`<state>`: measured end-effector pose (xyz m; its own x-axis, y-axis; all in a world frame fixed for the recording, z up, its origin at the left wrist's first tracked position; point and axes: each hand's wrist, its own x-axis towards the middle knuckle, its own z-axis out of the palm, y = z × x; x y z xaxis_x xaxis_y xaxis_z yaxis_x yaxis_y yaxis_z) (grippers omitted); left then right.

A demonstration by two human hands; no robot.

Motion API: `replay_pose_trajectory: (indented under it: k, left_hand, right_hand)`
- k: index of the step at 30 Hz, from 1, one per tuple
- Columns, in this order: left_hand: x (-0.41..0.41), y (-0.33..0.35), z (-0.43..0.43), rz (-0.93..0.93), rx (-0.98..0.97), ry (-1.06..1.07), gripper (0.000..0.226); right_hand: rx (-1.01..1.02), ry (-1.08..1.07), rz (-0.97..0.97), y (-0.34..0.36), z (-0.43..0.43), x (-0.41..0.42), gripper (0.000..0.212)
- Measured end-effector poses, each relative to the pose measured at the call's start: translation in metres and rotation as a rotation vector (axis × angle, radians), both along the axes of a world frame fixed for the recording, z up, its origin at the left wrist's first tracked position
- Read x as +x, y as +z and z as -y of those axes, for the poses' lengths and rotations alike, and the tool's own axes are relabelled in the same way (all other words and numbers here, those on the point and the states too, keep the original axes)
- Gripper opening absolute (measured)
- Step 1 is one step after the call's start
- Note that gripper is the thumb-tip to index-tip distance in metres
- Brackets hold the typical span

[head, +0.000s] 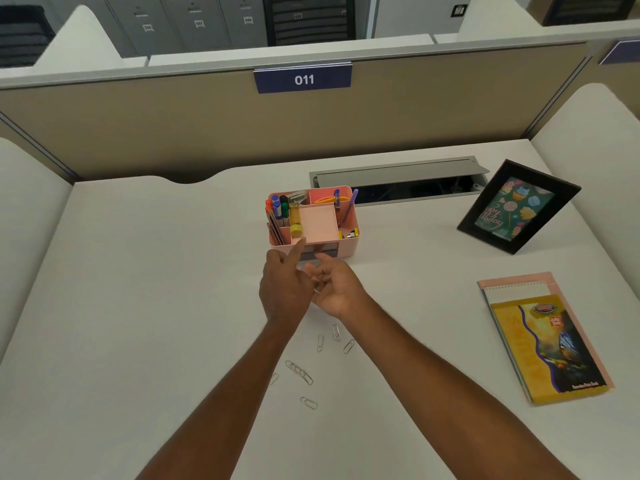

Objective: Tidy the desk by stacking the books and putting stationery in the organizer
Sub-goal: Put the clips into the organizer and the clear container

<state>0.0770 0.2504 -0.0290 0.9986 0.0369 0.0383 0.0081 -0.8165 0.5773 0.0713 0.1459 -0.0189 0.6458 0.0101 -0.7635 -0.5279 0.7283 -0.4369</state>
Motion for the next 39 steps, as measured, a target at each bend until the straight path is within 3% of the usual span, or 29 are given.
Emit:
replay_pose_trajectory:
  k: [4,10,12,16,21,32,39]
  left_hand:
    - [0.003,0.008,-0.003,-0.037,0.154,-0.062,0.062]
    - [0.007,0.015,-0.007,-0.037,0.273,-0.118,0.061]
    - [0.010,0.017,-0.008,-0.056,0.293,-0.120,0.061]
    - [0.010,0.019,-0.009,-0.060,0.357,-0.137,0.065]
    - [0.010,0.019,-0.008,-0.068,0.392,-0.134,0.069]
    - [0.005,0.021,-0.006,-0.101,0.360,-0.157,0.080]
    - [0.004,0.020,-0.005,-0.115,0.337,-0.160,0.082]
  right_hand:
    - [0.087,-0.074,0.007,-0.009,-0.009,0.001,0.078]
    - [0.219,-0.186,0.014,-0.018,-0.023,0.002,0.069]
    - [0.242,-0.204,0.009,-0.018,-0.025,0.001,0.060]
    - [0.280,-0.176,0.013,-0.016,-0.026,-0.002,0.019]
    - [0.218,-0.166,0.035,-0.025,-0.023,-0.010,0.051]
    - [0.177,-0.193,-0.005,-0.027,-0.019,-0.033,0.057]
    - [0.157,-0.186,-0.085,-0.018,-0.016,-0.039,0.046]
